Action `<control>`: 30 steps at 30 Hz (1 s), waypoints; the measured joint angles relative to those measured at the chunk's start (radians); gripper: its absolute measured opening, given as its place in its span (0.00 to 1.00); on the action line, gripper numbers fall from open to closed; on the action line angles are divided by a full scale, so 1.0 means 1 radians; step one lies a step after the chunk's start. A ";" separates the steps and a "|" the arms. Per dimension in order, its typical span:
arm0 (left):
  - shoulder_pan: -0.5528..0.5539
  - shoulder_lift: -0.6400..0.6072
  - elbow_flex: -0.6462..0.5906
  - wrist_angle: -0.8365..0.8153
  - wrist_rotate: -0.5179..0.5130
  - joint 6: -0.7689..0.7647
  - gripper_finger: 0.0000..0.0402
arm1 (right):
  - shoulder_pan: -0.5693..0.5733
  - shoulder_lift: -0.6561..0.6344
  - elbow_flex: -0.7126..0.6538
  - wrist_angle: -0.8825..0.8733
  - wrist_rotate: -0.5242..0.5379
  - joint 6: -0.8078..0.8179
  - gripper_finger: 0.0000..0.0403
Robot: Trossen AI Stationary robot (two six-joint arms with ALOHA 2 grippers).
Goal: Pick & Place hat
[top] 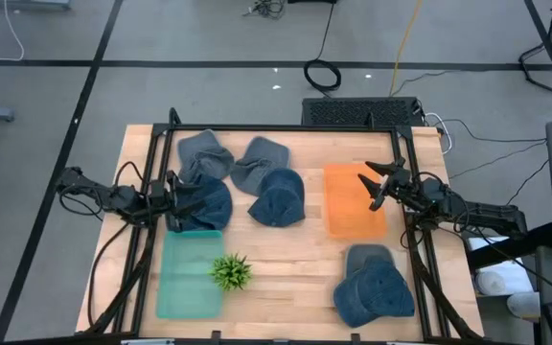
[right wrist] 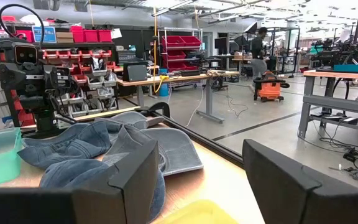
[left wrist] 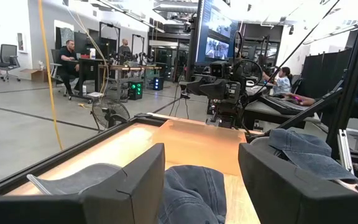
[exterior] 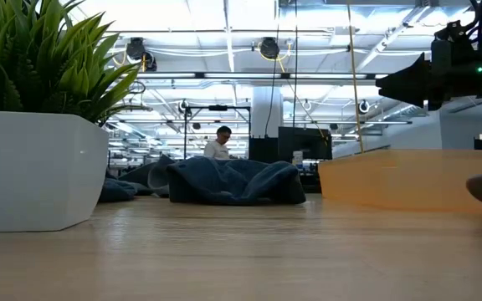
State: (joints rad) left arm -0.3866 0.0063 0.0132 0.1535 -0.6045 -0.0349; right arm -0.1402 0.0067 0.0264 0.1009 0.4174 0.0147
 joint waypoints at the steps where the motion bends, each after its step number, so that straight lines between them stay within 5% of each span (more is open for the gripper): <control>1: 0.000 0.000 0.000 0.000 0.000 0.000 0.53 | 0.000 0.000 0.000 0.000 0.000 0.000 0.55; 17: 0.000 0.000 0.000 0.000 0.000 0.000 0.53 | 0.000 0.000 0.000 0.001 -0.002 0.066 0.56; 26: 0.000 0.000 0.000 0.000 0.000 0.000 0.53 | 0.000 0.012 0.035 -0.004 0.028 0.103 0.80; 30: 0.000 0.000 0.000 0.000 0.000 0.000 0.53 | 0.000 0.058 0.091 -0.027 0.030 0.075 0.83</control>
State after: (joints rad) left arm -0.3866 0.0060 0.0132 0.1533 -0.6048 -0.0349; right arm -0.1406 0.0649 0.1172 0.0739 0.4469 0.0900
